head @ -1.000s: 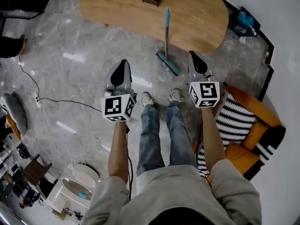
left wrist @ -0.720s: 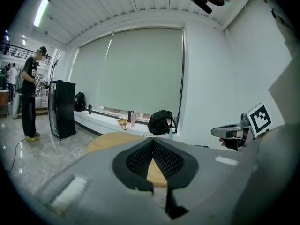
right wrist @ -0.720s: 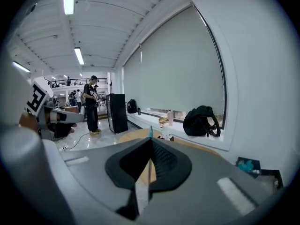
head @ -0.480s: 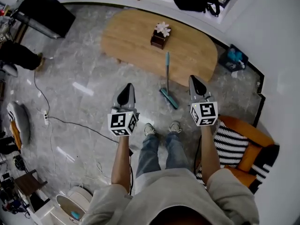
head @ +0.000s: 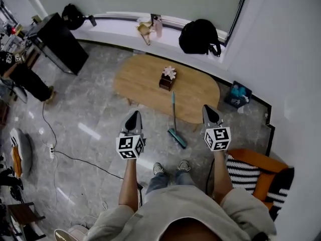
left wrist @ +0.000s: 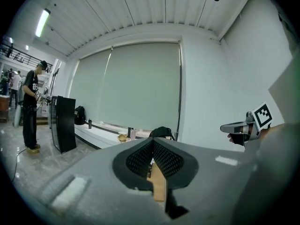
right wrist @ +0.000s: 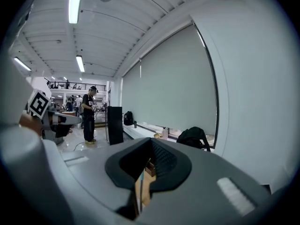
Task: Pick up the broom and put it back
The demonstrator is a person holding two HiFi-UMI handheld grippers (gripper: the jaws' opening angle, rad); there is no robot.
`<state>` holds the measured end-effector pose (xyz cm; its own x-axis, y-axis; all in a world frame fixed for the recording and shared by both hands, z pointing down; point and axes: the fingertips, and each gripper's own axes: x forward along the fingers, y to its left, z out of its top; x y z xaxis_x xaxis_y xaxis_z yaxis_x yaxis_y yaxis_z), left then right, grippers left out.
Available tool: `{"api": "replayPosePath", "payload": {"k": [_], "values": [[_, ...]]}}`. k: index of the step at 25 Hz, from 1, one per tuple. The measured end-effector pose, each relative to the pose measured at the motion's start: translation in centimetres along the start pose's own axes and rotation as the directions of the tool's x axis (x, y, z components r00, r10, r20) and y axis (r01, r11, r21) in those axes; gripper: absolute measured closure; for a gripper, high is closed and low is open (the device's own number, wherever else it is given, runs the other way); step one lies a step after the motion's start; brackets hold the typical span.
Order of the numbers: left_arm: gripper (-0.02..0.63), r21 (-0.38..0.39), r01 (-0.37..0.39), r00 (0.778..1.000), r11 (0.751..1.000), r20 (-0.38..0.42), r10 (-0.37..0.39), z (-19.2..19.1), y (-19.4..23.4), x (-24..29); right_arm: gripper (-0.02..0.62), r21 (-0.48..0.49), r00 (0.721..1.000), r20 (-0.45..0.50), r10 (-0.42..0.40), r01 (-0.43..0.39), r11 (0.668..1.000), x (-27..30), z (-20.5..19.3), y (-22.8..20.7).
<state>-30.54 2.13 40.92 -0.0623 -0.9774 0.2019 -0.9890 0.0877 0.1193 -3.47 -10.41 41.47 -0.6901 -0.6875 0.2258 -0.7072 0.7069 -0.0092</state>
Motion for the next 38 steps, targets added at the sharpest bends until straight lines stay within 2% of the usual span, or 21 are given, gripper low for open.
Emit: {"api": "replayPosePath", "payload": {"k": [12, 23, 38], "values": [[0.601, 0.035, 0.019, 0.999, 0.999, 0.036, -0.021, 4.4, -1.7, -2.4, 0.595, -0.039, 0.997, 0.066, -0.049, 0.051, 0.998, -3.3, 5.5, -0.1], [0.601, 0.051, 0.013, 0.996, 0.999, 0.085, -0.018, 7.2, -1.4, -2.8, 0.595, -0.049, 0.995, 0.075, -0.059, 0.062, 0.997, -3.4, 6.3, -0.5], [0.601, 0.049, 0.009, 0.995, 0.999, 0.096, -0.013, 8.0, -1.1, -2.4, 0.595, -0.041, 0.997, 0.064, -0.038, 0.041, 0.998, -2.4, 6.0, 0.3]]}}
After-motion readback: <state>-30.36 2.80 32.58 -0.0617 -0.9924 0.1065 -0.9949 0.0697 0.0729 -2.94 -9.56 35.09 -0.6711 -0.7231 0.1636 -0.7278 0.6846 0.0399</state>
